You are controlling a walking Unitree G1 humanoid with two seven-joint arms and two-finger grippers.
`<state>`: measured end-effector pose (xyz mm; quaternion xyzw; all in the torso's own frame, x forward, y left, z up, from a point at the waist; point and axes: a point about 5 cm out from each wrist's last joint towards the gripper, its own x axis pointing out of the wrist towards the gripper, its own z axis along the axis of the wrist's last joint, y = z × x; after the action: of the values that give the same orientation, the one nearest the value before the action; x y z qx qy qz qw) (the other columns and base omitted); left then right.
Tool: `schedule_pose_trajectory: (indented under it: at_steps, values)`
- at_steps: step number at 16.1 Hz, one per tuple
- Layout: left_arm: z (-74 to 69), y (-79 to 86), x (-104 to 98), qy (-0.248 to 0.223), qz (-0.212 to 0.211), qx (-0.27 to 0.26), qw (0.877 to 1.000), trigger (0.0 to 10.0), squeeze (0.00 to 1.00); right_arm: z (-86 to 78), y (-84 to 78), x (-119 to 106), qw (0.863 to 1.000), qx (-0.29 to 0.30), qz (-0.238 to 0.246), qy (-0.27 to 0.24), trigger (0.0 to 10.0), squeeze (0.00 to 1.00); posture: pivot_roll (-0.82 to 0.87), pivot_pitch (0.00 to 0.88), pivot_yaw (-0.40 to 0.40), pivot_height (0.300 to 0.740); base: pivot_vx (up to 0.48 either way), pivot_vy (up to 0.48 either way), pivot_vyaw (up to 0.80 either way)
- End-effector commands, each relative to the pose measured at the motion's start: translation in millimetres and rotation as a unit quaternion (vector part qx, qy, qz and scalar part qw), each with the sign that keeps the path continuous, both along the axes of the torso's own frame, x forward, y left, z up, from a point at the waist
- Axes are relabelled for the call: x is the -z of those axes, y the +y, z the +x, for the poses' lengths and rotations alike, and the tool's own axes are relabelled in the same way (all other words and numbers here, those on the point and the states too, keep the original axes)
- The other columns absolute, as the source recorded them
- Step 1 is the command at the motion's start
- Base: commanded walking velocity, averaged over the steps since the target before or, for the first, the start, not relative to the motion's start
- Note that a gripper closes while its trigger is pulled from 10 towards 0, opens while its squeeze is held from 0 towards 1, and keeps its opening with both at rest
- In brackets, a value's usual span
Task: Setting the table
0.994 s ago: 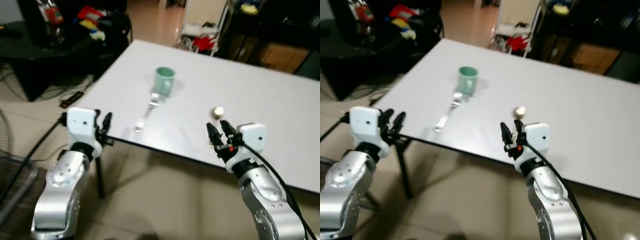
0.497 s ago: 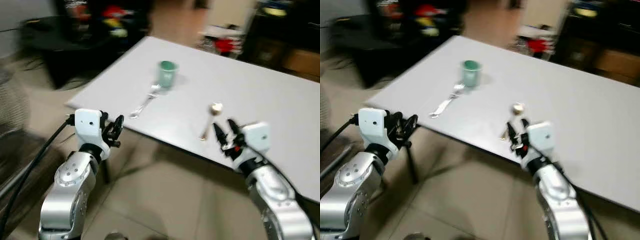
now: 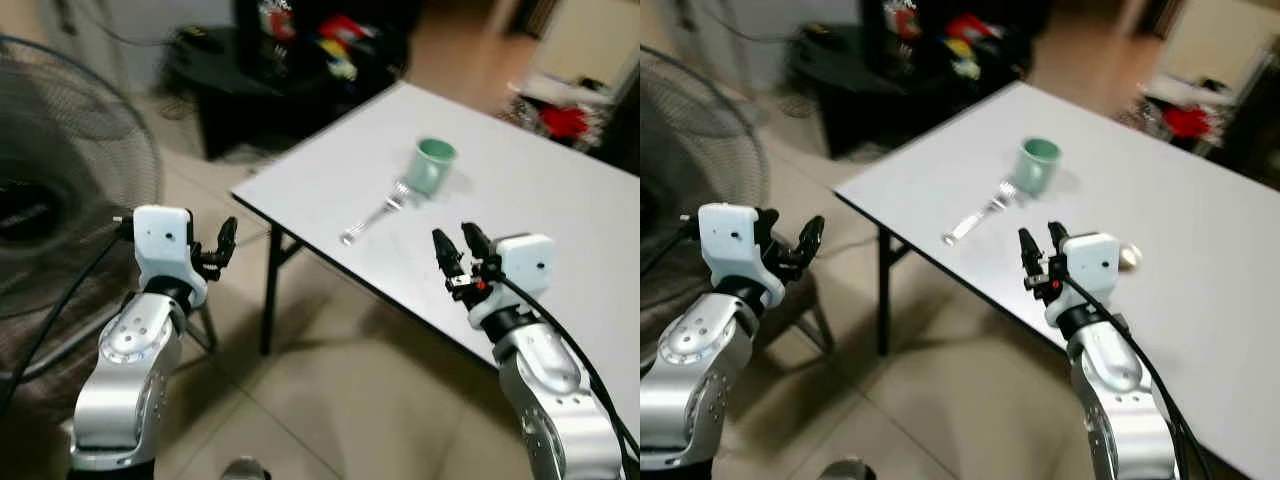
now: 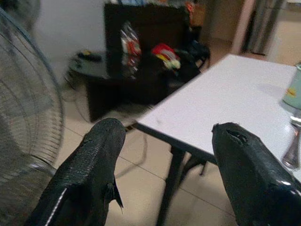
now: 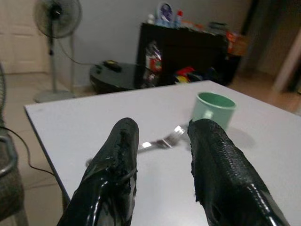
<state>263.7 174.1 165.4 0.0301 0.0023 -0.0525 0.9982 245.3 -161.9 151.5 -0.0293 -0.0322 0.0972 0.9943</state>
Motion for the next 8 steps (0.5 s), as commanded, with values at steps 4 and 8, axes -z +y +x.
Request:
schedule_pose_trajectory:
  at_steps: [4,8]
  values:
    - [1.6,-10.3,3.2,0.001,0.027,0.014,1.000,10.0,1.00,-0.1,-2.8,-1.5,1.000,-0.009,-0.002,0.003,10.0,0.00,-0.01,0.012,-0.095,0.740,0.000,0.000,0.80]
    - [-2.2,-3.2,10.3,0.015,0.031,-0.008,0.999,10.0,1.00,-1.1,-0.4,2.0,1.000,-0.017,-0.010,0.010,10.0,0.00,-0.01,0.014,-0.108,0.740,0.000,0.000,0.80]
